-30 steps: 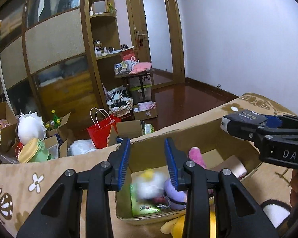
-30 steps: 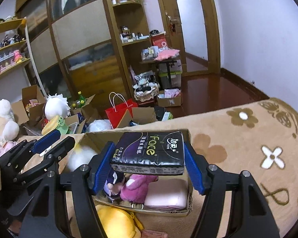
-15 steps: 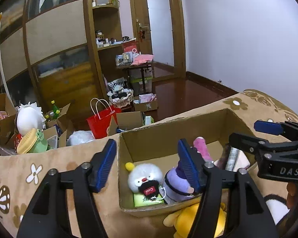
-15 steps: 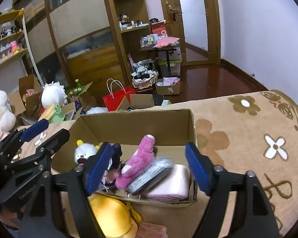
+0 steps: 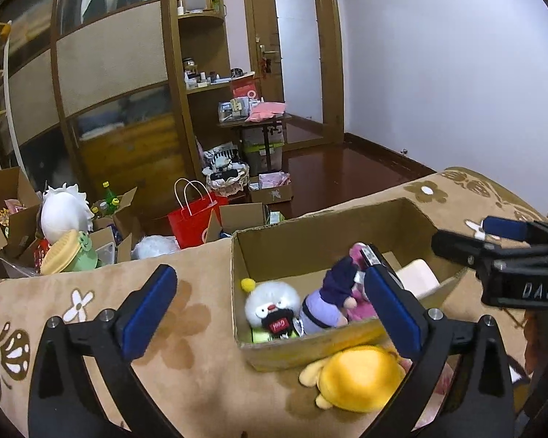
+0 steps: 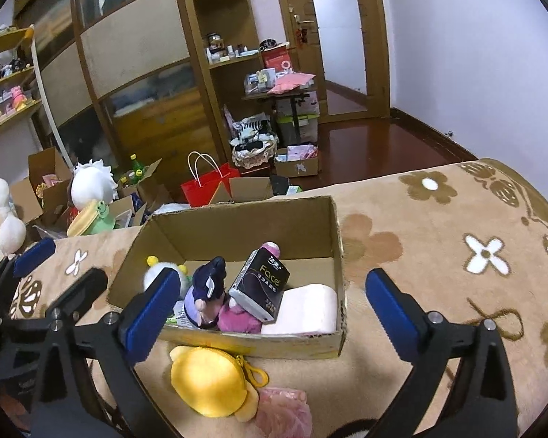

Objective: Organize soft objects
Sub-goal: 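Grasp the round yellow plush pouch with the left tool while the right tool grasps the pink wrapped packet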

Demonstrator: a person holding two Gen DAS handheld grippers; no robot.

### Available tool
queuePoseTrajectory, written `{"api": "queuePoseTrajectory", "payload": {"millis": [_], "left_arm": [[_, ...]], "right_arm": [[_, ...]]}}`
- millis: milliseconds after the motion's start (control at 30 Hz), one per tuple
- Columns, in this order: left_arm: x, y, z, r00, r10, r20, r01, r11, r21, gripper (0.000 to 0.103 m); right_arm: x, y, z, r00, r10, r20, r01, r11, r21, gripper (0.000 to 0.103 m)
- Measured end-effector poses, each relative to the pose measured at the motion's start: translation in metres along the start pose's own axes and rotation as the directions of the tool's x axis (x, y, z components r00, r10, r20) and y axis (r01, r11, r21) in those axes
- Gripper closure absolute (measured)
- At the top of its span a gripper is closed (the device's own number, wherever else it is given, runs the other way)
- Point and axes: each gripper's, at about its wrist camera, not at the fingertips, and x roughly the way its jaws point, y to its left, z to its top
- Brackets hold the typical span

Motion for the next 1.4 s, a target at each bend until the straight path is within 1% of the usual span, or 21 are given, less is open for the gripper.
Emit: {"api": "queuePoseTrajectory", "payload": {"millis": [333, 500, 700, 833, 967, 1167, 1400], "left_arm": [[-0.031, -0.009, -0.011, 0.999, -0.01, -0.04, 0.011, 1.0, 0.021, 0.001], [-0.04, -0.009, -0.023, 0.997, -0.024, -0.077, 0.025, 1.0, 0.01, 0.001], [-0.043, -0.014, -0.031, 0.996, -0.026, -0.089, 0.029, 0.999, 0.033, 0.001], [-0.034, -0.016, -0.04, 0.99, -0.048, -0.133, 0.052, 0.998, 0.021, 0.001], [-0.025, -0.019, -0.045, 0.985, -0.055, -0.161, 0.061, 0.998, 0.032, 0.001], [-0.014, -0.026, -0.054, 0.976, -0.08, -0.201, 0.091, 0.995, 0.047, 0.001], [0.003, -0.039, -0.063, 0.963, -0.108, -0.246, 0.129, 0.989, 0.072, 0.001]], "right_arm": [[-0.035, -0.007, -0.004, 1.0, -0.005, 0.009, 0.004, 0.999, 0.052, 0.0], [-0.045, -0.007, -0.015, 1.0, -0.006, -0.022, 0.008, 0.998, 0.056, 0.0], [-0.047, -0.01, -0.029, 0.998, -0.014, -0.061, 0.019, 0.997, 0.077, 0.0], [-0.042, -0.014, -0.038, 0.996, -0.009, -0.091, 0.018, 0.996, 0.09, 0.0], [-0.032, -0.016, -0.049, 0.991, -0.015, -0.129, 0.026, 0.996, 0.083, 0.0], [-0.01, -0.023, -0.063, 0.98, -0.016, -0.196, 0.035, 0.995, 0.097, 0.0], [0.01, -0.028, -0.075, 0.968, -0.014, -0.252, 0.045, 0.992, 0.119, 0.0]]}}
